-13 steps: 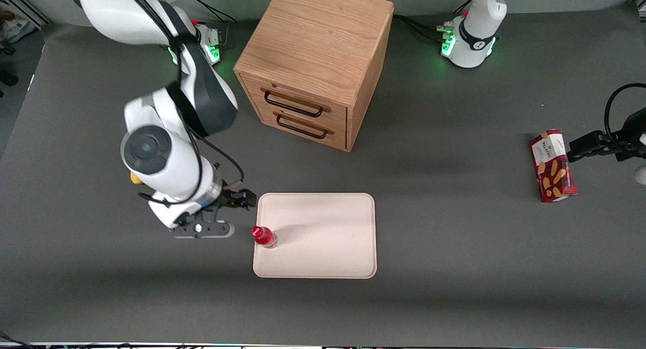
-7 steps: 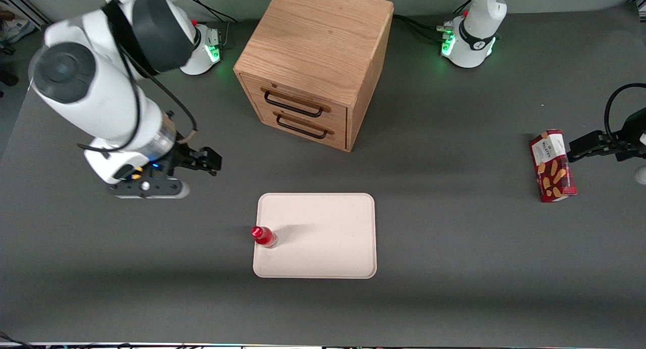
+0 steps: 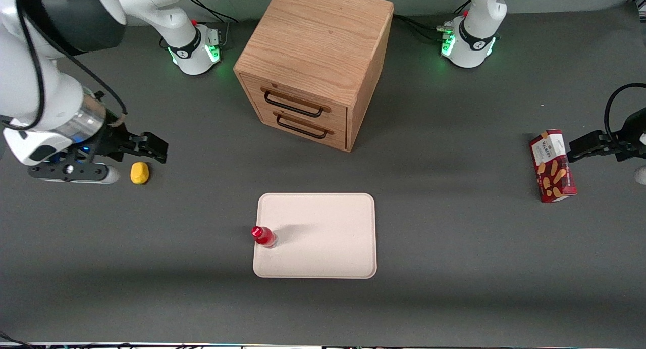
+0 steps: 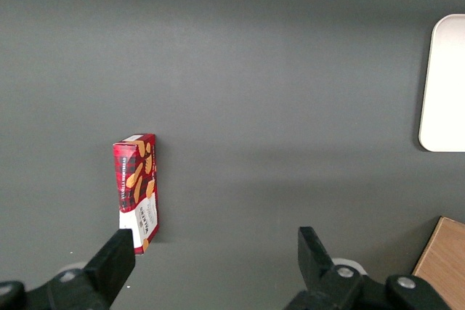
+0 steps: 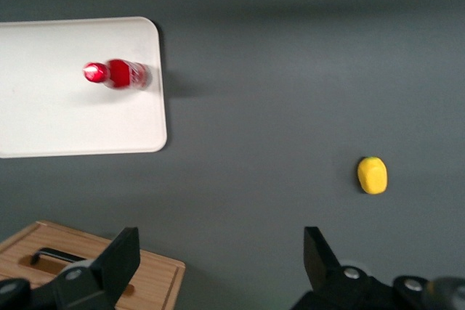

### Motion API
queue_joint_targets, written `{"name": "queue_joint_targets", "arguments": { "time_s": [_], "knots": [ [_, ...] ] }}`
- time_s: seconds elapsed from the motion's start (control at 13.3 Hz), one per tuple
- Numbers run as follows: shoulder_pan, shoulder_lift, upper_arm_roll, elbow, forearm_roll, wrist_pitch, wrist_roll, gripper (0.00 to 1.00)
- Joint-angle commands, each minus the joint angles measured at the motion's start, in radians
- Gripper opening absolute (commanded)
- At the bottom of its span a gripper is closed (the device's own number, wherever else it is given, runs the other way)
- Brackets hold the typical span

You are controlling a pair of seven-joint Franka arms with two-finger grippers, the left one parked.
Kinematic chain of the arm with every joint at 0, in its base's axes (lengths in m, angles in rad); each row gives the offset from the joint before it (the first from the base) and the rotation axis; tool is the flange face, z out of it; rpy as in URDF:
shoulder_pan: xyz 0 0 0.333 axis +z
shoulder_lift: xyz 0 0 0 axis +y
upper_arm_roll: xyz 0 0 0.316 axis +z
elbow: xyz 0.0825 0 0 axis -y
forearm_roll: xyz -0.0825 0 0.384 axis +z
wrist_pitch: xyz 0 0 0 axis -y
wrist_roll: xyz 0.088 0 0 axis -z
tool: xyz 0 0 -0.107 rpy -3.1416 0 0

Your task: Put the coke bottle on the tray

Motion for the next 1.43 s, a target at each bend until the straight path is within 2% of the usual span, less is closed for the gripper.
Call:
{"name": "queue_joint_targets", "arguments": {
  "time_s": [0.0,0.6,1.05,1.35],
  "knots": [
    [-0.142,-0.085,0.095,-0.116,-0.006,0.009,-0.074,1.00],
    [-0.271,-0.202,0.097,-0.260,-0.005,0.065,-0.175,1.00],
    [-0.314,-0.232,0.097,-0.323,0.001,0.128,-0.250,1.00],
    [-0.302,-0.232,0.086,-0.327,0.000,0.135,-0.247,1.00]
  ]
}}
